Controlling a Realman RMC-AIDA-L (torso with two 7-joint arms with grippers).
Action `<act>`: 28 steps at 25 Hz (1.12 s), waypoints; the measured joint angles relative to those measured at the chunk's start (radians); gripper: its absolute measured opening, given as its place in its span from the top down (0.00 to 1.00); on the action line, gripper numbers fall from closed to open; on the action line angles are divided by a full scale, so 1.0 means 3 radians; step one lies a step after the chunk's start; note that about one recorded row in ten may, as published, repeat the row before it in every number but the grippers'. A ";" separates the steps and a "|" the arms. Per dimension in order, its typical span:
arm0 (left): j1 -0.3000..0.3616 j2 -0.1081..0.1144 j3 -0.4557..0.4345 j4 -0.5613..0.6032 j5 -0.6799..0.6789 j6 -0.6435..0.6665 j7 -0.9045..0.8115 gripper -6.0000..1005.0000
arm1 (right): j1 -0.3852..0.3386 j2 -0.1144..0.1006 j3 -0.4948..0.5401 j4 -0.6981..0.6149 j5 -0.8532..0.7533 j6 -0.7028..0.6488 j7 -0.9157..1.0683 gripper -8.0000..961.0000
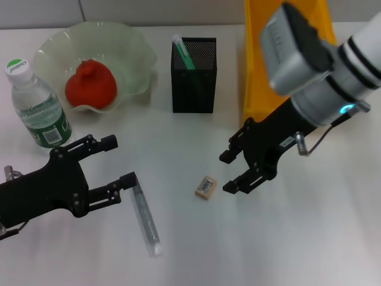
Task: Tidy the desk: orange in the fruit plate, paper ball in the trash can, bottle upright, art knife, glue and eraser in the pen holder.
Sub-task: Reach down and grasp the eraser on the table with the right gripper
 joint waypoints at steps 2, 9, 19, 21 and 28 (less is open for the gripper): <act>0.0000 0.0000 0.0000 0.0000 0.0000 0.0000 0.0002 0.20 | 0.0030 0.0003 -0.0196 0.0006 -0.0004 0.0133 0.0004 0.34; 0.0000 -0.0001 -0.0006 0.0000 0.0000 0.0000 0.0005 0.20 | 0.0024 0.0018 -0.0604 0.0008 0.0089 0.0409 -0.0123 0.35; 0.0000 0.0003 -0.0026 0.0000 -0.0001 0.0000 0.0005 0.20 | 0.0008 0.0025 -0.1114 0.0020 0.0265 0.0769 -0.0197 0.38; 0.0000 0.0004 -0.0026 0.0000 -0.0004 -0.0001 0.0005 0.20 | 0.0005 0.0025 -0.1180 0.0024 0.0312 0.0831 -0.0213 0.38; 0.0000 0.0009 -0.0026 0.0000 -0.0012 -0.0003 0.0005 0.20 | 0.0004 0.0026 -0.1419 0.0055 0.0391 0.1038 -0.0247 0.40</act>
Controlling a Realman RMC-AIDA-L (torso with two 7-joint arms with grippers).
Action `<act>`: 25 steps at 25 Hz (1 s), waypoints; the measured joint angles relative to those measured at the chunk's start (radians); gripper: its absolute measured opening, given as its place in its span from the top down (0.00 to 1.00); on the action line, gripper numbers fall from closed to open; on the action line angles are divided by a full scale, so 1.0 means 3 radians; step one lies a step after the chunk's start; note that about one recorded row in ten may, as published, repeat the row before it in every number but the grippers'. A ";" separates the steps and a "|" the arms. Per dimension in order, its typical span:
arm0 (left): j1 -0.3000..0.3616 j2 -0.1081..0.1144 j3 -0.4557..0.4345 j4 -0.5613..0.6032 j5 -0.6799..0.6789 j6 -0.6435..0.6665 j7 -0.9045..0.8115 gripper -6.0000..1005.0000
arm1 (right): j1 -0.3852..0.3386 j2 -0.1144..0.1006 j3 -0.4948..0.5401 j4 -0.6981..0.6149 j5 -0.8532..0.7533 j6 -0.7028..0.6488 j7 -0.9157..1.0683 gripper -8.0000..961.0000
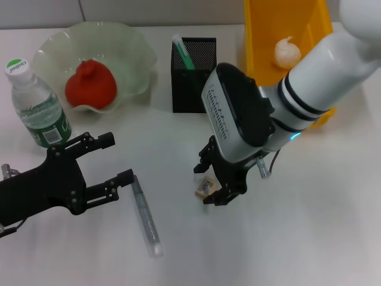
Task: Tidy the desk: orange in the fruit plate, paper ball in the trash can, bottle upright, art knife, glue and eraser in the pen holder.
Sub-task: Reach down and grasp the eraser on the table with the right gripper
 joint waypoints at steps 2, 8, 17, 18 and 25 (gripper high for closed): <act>0.0000 0.0000 0.0000 0.0000 -0.0001 0.0001 -0.0003 0.20 | 0.0000 0.0001 -0.0066 0.0013 0.0001 0.0054 -0.0001 0.40; 0.0000 0.0000 0.0000 0.0000 -0.0010 0.0001 -0.0016 0.20 | 0.0003 0.0003 -0.0111 0.0030 0.0003 0.0116 -0.0002 0.42; -0.0006 0.0000 0.0000 0.0000 -0.0015 0.0003 -0.0031 0.20 | 0.0004 0.0003 -0.0112 0.0046 0.0003 0.0154 -0.0002 0.54; -0.0006 0.0000 0.0000 0.0000 -0.0015 0.0003 -0.0031 0.20 | 0.0004 0.0003 -0.0112 0.0046 0.0003 0.0154 -0.0002 0.55; -0.0015 0.0000 0.0000 0.0000 -0.0015 0.0004 -0.0036 0.20 | -0.0009 0.0001 -0.0066 0.0048 0.0001 0.0166 0.0027 0.58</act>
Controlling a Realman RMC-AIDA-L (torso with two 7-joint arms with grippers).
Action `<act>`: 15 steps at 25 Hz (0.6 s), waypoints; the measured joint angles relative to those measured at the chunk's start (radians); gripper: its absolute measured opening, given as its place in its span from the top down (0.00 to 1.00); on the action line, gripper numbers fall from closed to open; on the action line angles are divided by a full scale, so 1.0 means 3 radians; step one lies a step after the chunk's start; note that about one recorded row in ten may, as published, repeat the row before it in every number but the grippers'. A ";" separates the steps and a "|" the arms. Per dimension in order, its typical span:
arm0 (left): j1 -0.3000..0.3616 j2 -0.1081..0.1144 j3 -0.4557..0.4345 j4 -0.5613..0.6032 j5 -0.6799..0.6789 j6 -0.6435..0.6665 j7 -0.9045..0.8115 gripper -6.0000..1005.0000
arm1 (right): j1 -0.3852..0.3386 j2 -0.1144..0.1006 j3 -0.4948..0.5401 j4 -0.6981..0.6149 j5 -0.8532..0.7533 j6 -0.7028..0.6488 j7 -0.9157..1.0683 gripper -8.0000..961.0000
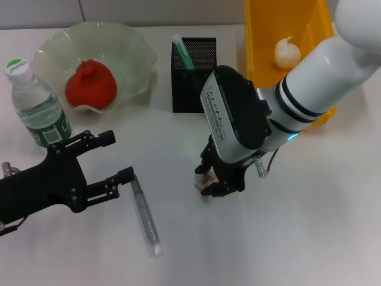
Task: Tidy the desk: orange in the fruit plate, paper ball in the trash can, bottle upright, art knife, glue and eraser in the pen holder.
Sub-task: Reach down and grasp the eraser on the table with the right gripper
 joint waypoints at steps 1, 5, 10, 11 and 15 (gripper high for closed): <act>0.0000 0.0000 0.0000 0.0000 0.0000 0.0000 0.0000 0.20 | -0.0003 -0.0001 0.0033 -0.0001 0.0000 -0.0001 0.0007 0.58; -0.0004 0.0000 0.0000 0.0000 0.0000 0.0000 -0.0001 0.20 | -0.0006 -0.0008 0.0301 -0.0021 0.0011 -0.0079 0.0037 0.58; -0.0010 0.0004 0.0000 0.0000 0.0000 0.0000 0.0000 0.20 | -0.0015 -0.0027 0.0834 -0.0014 0.0128 -0.0275 0.0048 0.64; -0.0010 0.0004 0.0000 0.0000 0.0000 0.0000 0.0000 0.20 | -0.0023 -0.0028 0.0971 -0.0007 0.0158 -0.0326 0.0045 0.66; -0.0010 0.0004 0.0000 0.0000 0.0000 0.0000 0.0000 0.20 | -0.0082 -0.0033 0.1216 0.0009 0.0203 -0.0408 0.0012 0.80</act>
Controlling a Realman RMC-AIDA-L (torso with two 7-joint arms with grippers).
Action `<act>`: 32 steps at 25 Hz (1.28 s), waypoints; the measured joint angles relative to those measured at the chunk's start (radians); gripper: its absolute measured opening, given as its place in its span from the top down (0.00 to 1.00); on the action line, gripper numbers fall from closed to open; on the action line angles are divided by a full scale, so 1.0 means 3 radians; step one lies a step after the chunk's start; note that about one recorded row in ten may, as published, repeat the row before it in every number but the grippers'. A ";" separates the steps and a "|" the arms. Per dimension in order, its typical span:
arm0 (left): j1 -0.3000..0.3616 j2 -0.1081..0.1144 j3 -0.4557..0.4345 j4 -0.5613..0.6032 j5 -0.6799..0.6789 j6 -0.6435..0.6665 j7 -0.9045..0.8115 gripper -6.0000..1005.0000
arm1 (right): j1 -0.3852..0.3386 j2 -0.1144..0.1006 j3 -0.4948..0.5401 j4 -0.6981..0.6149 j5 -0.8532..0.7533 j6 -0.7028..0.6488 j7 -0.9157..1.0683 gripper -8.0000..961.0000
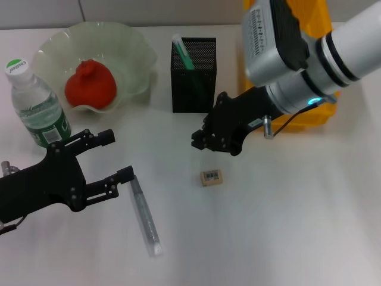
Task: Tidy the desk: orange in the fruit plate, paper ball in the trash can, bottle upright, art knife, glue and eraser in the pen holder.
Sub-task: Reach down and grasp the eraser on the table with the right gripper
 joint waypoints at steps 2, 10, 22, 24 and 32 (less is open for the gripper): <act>0.0000 0.0000 0.0000 0.0000 0.0000 0.0000 0.0000 0.20 | -0.0009 -0.0001 -0.0026 0.0003 -0.0006 -0.0016 0.0001 0.88; 0.0000 0.0006 0.0000 0.0000 0.0000 0.0007 0.0000 0.20 | 0.0025 0.0008 -0.0403 -0.0017 -0.0172 -0.0032 0.0028 0.79; 0.0025 0.0006 -0.0005 0.0000 -0.0003 0.0046 0.0000 0.20 | 0.0019 0.0021 -0.0806 0.0000 -0.0201 0.0279 0.0041 0.49; 0.0028 0.0006 -0.0005 0.0000 -0.0004 0.0050 0.0000 0.20 | 0.0013 0.0025 -0.0888 0.0007 -0.0201 0.0336 0.0041 0.49; 0.0031 0.0006 -0.0005 0.0000 -0.0006 0.0051 0.0000 0.20 | 0.0024 0.0026 -0.0924 0.0068 -0.0201 0.0377 0.0041 0.50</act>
